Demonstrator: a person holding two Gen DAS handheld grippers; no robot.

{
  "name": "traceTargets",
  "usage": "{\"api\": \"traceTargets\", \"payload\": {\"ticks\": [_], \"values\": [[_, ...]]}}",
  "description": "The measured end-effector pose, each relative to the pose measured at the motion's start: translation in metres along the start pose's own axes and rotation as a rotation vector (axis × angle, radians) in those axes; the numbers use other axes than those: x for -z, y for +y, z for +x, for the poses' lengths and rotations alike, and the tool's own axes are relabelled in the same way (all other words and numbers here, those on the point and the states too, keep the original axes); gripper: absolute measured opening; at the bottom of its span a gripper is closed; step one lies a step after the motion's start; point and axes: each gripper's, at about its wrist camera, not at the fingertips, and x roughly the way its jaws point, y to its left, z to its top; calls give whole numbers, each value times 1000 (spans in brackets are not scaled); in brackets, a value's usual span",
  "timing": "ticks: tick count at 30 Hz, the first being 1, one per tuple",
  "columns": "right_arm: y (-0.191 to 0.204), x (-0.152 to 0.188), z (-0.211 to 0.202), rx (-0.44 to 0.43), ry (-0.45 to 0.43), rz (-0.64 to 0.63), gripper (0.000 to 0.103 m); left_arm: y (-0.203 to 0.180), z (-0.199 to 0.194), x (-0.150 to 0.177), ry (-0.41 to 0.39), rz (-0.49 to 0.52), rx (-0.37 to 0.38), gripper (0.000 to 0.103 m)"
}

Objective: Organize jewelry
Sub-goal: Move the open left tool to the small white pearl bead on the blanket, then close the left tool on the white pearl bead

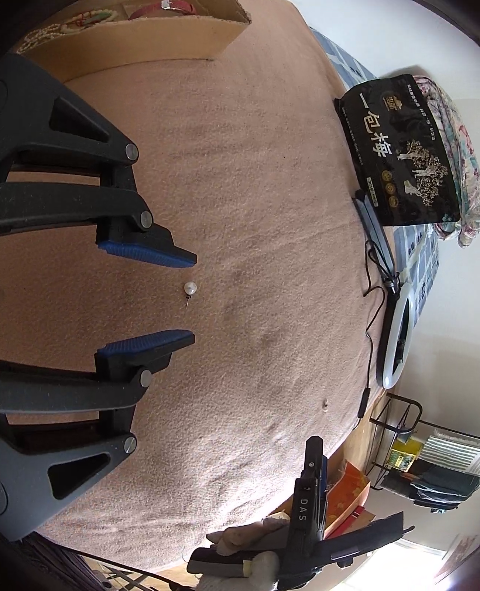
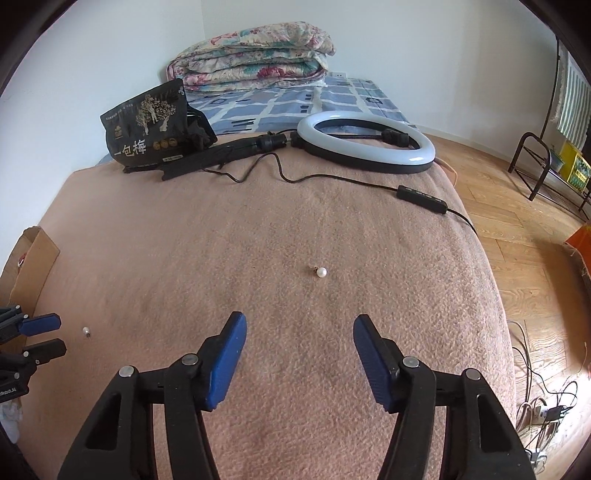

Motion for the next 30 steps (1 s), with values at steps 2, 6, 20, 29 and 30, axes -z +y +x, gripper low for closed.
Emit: {"api": "traceTargets", "payload": {"ticks": [2, 6, 20, 29, 30], "values": [[-3, -1, 7, -4, 2, -1, 60, 1, 6, 0, 7, 4, 5, 30], [-5, -4, 18, -3, -1, -9, 58, 3, 17, 0, 17, 21, -2, 30], [-10, -16, 54, 12, 14, -10, 46, 5, 29, 2, 28, 34, -8, 17], [-18, -24, 64, 4, 2, 7, 31, 5, 30, 2, 22, 39, 1, 12], [-17, -24, 64, 2, 1, 5, 31, 5, 30, 3, 22, 39, 0, 12]]}}
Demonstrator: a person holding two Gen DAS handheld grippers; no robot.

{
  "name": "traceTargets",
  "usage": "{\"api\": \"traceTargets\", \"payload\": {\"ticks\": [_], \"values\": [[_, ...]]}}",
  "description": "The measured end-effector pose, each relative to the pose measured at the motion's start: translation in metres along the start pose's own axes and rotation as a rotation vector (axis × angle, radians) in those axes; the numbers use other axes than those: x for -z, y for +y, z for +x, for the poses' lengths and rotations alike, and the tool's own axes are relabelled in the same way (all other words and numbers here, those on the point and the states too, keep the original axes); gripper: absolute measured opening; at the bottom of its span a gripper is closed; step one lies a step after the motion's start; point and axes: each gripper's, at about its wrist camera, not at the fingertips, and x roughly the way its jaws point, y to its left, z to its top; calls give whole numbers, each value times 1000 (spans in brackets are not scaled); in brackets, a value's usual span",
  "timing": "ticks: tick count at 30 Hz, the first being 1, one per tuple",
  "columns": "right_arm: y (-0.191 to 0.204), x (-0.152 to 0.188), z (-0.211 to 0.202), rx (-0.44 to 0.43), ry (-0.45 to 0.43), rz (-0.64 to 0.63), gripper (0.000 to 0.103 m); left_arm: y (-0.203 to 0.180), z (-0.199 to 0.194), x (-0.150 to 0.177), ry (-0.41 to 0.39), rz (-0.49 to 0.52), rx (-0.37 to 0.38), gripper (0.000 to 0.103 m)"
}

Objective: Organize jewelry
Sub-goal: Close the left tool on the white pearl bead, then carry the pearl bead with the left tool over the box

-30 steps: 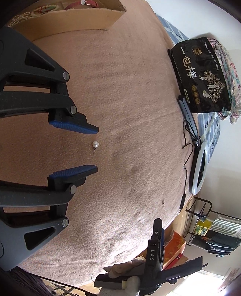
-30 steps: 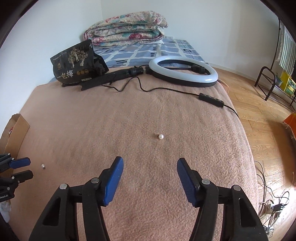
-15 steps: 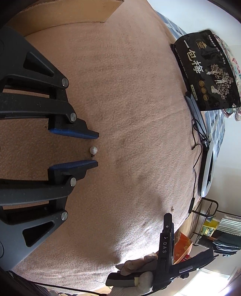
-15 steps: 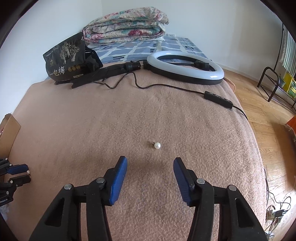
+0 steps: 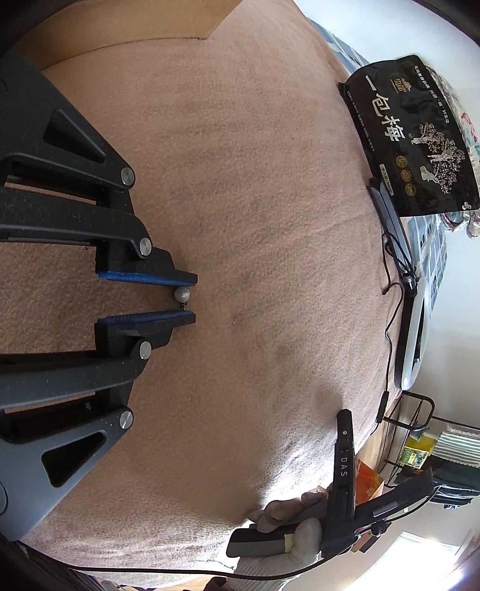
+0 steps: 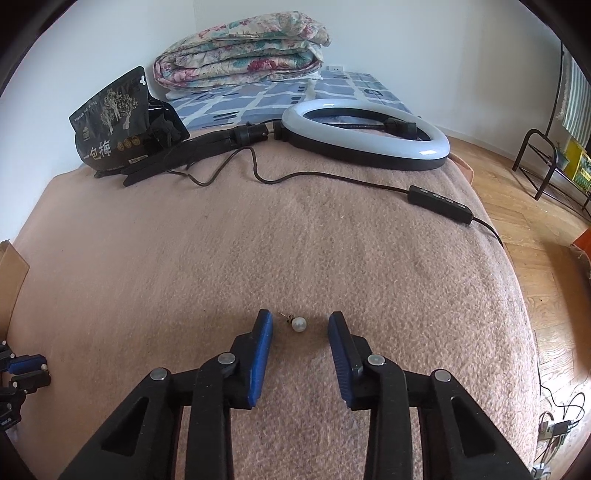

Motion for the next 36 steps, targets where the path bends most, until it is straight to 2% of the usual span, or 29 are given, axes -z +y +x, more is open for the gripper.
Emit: {"api": "traceTargets", "payload": {"ticks": [3, 11, 25, 36], "values": [[2, 0, 1, -1, 0, -14, 27, 0, 0, 0, 0, -1, 0, 11], [6, -1, 5, -18, 7, -28, 9, 0, 0, 0, -2, -2, 4, 10], [12, 3, -9, -11, -4, -34, 8, 2, -9, 0, -12, -12, 2, 10], [24, 2, -53, -19, -49, -33, 8, 4, -44, -8, -73, -22, -2, 10]]}}
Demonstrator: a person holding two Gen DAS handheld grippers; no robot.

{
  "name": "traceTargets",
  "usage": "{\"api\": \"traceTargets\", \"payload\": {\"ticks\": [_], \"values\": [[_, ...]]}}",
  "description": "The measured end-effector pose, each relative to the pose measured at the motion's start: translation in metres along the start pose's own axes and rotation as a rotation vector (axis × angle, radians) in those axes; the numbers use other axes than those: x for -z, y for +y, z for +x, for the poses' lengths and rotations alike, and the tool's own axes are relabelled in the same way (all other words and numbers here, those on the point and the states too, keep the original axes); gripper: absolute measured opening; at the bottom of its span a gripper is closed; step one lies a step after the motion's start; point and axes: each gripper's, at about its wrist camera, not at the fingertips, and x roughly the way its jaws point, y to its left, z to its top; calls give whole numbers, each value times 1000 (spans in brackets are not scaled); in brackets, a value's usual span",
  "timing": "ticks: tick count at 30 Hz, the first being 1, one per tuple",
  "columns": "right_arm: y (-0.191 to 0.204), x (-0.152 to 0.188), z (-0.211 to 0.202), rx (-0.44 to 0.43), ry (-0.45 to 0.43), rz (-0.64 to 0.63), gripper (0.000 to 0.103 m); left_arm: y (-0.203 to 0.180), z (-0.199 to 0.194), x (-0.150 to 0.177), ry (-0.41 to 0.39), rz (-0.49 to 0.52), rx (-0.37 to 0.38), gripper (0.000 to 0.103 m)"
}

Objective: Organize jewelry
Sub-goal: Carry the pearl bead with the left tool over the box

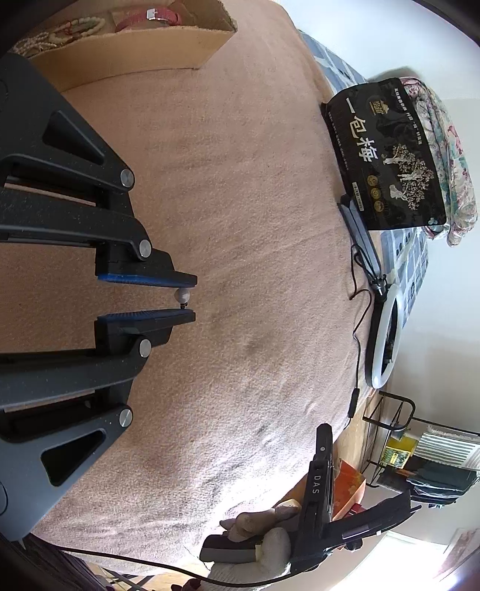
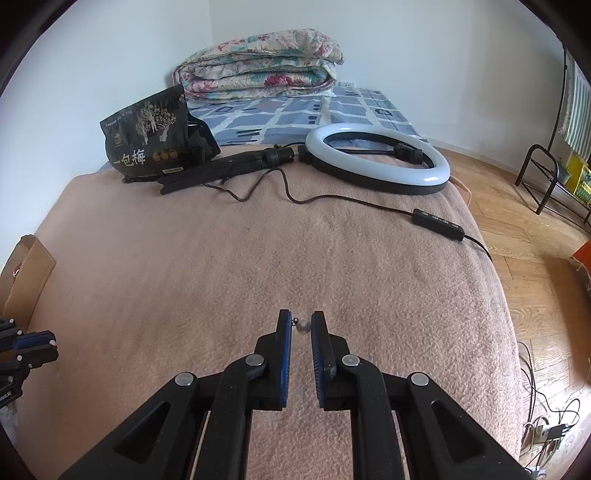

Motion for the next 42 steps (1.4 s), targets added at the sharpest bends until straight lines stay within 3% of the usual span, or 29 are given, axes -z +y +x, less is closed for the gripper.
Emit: {"api": "traceTargets", "payload": {"ticks": [12, 26, 42], "values": [[43, -8, -55, -31, -38, -31, 8, 11, -56, -7, -73, -22, -23, 10], [135, -5, -106, -108, -44, -108, 8, 42, -119, -3, -153, -70, -66, 10], [240, -5, -126, -222, -69, -197, 8, 116, -166, 18, -212, -177, -157, 10]]}}
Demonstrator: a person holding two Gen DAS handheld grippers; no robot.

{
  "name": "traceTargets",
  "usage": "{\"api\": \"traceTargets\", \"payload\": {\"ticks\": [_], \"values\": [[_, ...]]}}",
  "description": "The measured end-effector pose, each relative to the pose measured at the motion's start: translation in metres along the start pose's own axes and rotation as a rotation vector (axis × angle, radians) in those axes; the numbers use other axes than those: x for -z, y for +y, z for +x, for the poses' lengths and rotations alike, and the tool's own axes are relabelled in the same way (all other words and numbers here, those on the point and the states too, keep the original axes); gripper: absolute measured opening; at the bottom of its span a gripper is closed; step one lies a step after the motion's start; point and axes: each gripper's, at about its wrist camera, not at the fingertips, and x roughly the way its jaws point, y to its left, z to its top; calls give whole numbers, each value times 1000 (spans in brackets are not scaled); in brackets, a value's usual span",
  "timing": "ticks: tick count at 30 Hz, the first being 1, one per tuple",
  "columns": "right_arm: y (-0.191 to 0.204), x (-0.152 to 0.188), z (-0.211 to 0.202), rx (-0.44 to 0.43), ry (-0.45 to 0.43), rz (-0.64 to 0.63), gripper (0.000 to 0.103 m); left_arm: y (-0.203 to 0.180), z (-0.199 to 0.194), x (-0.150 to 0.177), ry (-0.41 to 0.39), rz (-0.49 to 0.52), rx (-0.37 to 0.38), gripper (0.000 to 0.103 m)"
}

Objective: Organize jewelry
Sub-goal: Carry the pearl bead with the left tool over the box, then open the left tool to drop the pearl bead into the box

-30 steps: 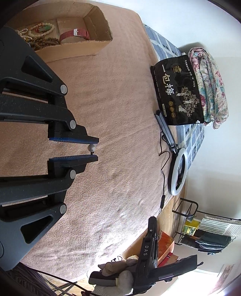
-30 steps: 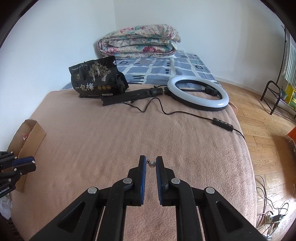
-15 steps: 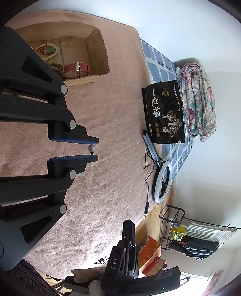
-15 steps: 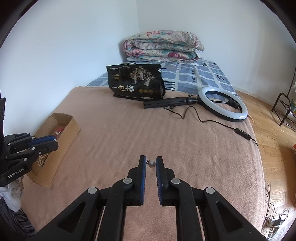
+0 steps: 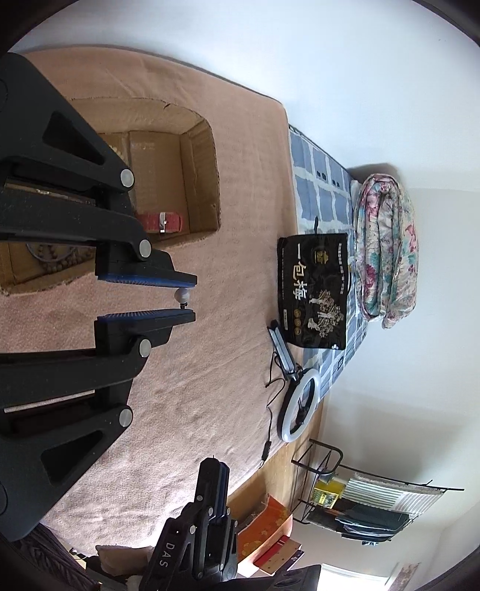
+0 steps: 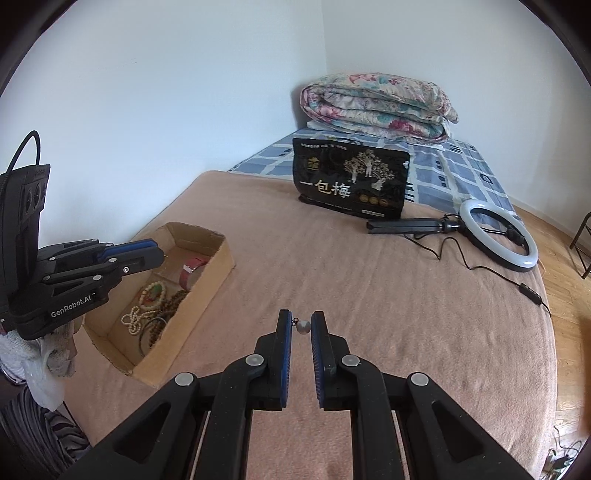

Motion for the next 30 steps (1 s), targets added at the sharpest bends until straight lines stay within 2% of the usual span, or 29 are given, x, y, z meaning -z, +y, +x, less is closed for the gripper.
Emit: {"api": "traceTargets", "payload": {"ticks": [16, 22, 30], "values": [[74, -31, 48, -95, 6, -54, 8, 89, -27, 30, -6, -116, -115, 10], [96, -43, 71, -133, 19, -69, 8, 107, -32, 41, 3, -148, -127, 10], [124, -55, 100, -171, 35, -94, 8, 111, -31, 54, 33, -145, -123, 10]]}}
